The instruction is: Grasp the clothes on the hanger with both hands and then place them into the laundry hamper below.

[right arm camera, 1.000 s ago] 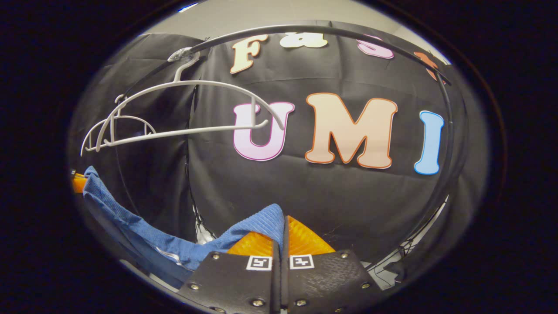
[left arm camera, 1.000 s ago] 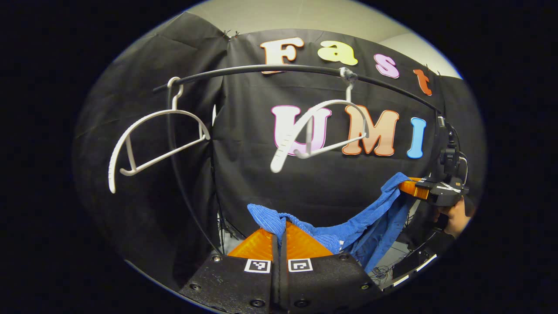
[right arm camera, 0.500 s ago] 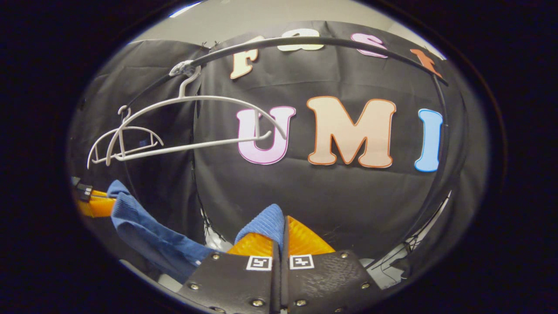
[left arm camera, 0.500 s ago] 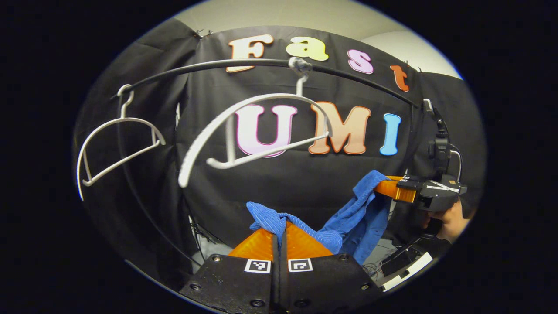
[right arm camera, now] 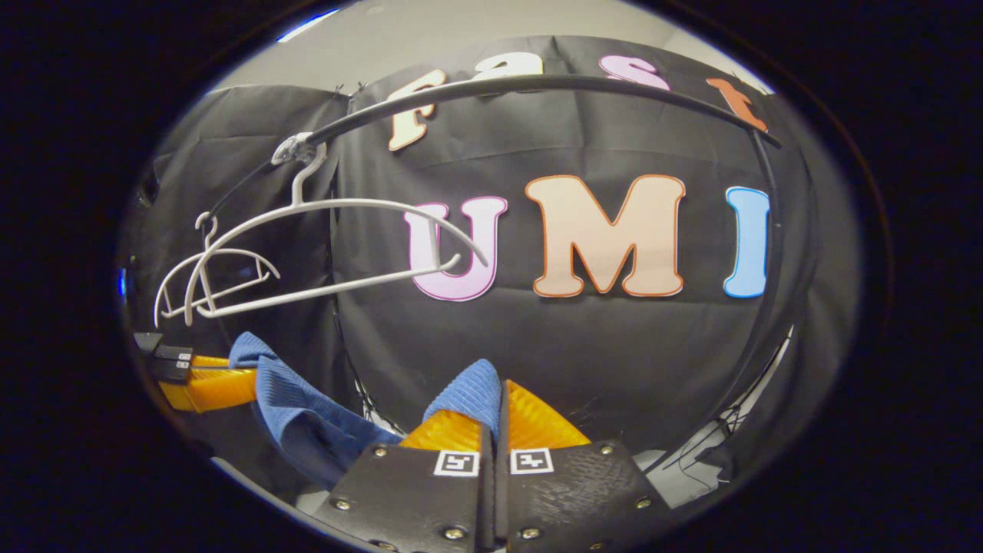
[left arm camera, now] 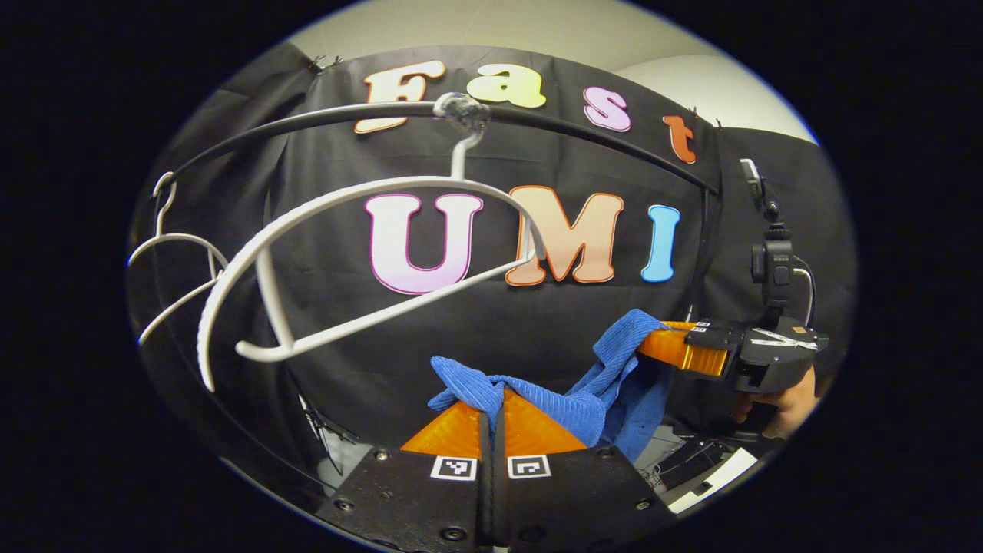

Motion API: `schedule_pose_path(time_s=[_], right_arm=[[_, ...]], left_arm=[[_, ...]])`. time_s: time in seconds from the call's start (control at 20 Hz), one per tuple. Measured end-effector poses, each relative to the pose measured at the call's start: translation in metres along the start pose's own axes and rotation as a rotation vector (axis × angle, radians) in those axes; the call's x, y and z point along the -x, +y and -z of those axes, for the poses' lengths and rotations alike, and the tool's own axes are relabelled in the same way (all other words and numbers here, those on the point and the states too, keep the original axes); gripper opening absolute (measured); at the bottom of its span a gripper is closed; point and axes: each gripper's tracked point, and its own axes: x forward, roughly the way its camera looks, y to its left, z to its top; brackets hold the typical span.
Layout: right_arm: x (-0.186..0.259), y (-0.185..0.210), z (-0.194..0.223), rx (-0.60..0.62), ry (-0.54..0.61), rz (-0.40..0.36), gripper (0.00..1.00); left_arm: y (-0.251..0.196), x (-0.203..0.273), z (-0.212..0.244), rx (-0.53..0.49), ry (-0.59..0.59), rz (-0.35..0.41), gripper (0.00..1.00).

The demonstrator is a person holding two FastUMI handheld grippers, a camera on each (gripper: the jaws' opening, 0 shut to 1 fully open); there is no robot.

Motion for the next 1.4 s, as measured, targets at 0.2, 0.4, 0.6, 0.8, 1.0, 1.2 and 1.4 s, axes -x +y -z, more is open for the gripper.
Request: schedule_pose_path(time_s=[0.2,0.4,0.6,0.8,1.0,1.2,1.4], right_arm=[[-0.007,-0.003,-0.010,-0.014,-0.012,0.018,0.01],[-0.018,0.005,-0.015,-0.062,-0.026,0.003,0.01],[-0.028,0.007,-0.017,-0.080,-0.034,-0.002,0.01],[-0.043,0.015,-0.012,-0.097,-0.030,-0.014,0.01],[-0.053,0.015,-0.003,-0.112,-0.018,-0.009,0.01],[-0.068,0.008,0.029,-0.136,0.048,0.009,0.00],[-0.085,0.000,0.082,-0.181,0.159,0.026,0.01]], left_arm=[[-0.007,-0.019,-0.015,0.003,-0.030,0.009,0.01],[-0.003,-0.039,-0.025,-0.007,-0.065,-0.031,0.01],[0.003,-0.058,-0.024,0.004,-0.101,-0.107,0.00],[-0.004,-0.081,-0.020,0.023,-0.099,-0.110,0.00],[-0.009,-0.100,-0.016,0.040,-0.107,-0.119,0.01],[-0.009,-0.119,0.019,0.035,-0.035,-0.122,0.00],[-0.003,-0.140,0.065,0.063,0.059,-0.120,0.01]])
